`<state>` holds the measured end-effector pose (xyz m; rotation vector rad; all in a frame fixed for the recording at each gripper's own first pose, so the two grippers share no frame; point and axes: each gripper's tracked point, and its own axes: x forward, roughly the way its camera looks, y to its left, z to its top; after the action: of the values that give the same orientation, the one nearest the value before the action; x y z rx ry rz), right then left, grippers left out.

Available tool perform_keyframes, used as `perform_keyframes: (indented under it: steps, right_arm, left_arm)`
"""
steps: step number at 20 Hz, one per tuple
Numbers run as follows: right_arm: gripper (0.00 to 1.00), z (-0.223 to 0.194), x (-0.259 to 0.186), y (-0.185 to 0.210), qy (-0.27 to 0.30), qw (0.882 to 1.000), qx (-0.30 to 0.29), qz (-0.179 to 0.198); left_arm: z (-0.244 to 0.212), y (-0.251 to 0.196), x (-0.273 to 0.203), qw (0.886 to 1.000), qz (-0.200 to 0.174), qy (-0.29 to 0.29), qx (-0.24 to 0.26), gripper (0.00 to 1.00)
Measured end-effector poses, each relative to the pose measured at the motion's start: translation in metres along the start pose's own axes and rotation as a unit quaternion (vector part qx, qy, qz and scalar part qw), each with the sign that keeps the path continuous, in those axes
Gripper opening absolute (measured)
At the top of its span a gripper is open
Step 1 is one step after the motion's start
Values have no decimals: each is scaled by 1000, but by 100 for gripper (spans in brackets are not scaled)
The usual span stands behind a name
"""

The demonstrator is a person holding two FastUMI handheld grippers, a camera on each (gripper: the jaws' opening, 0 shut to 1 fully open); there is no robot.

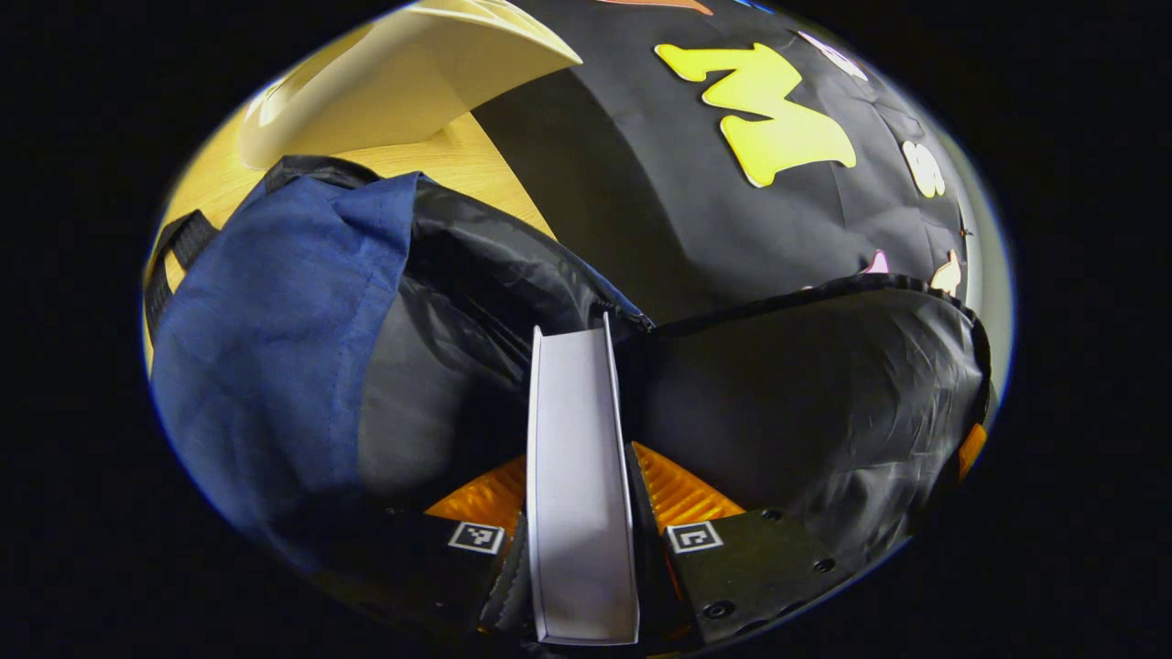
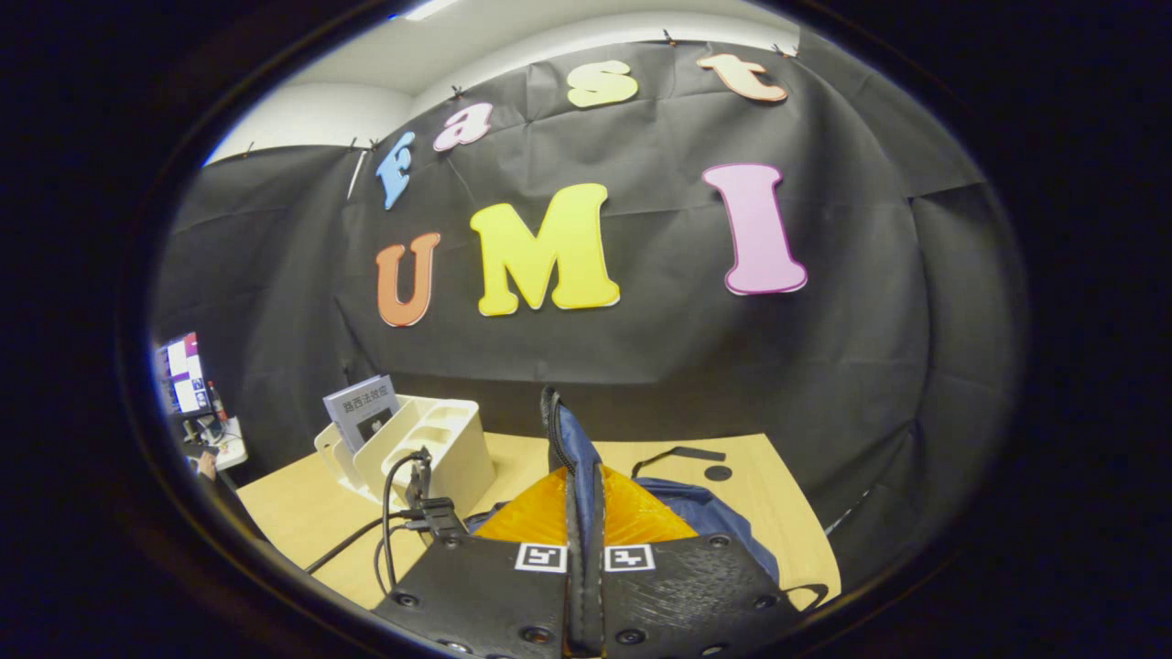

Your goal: Open the schoolbag, grab two books from the bookshelf and put them into the schoolbag.

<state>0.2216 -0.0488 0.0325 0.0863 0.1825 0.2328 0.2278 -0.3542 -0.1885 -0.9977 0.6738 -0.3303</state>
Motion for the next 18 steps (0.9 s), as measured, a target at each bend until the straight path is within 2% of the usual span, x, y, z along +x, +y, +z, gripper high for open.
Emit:
perform_keyframes:
  steps: [1,4,5,7,10,15,18]
  right_arm:
    - [2,-3,0,-3,4,1000,2,-3]
    - [1,-12,1,-14,14,1000,9,-16]
    - [1,-14,2,-16,17,1000,12,-21]
    - [1,-17,3,-17,22,999,17,-27]
    - [0,-24,6,-16,31,999,12,-34]
    - [0,-36,10,-18,50,997,11,-53]
    - [0,-40,10,-16,56,997,12,-61]
  left_arm:
    - [1,5,-1,1000,7,4,10,58]
    - [8,26,-11,997,51,11,52,69]
    - [15,34,-15,996,67,7,67,76]
    - [29,38,-24,993,76,-4,86,78]
    - [45,35,-38,990,65,-12,126,80]
    - [65,27,-80,971,62,-23,228,83]
    - [80,24,-106,963,52,-38,261,84]
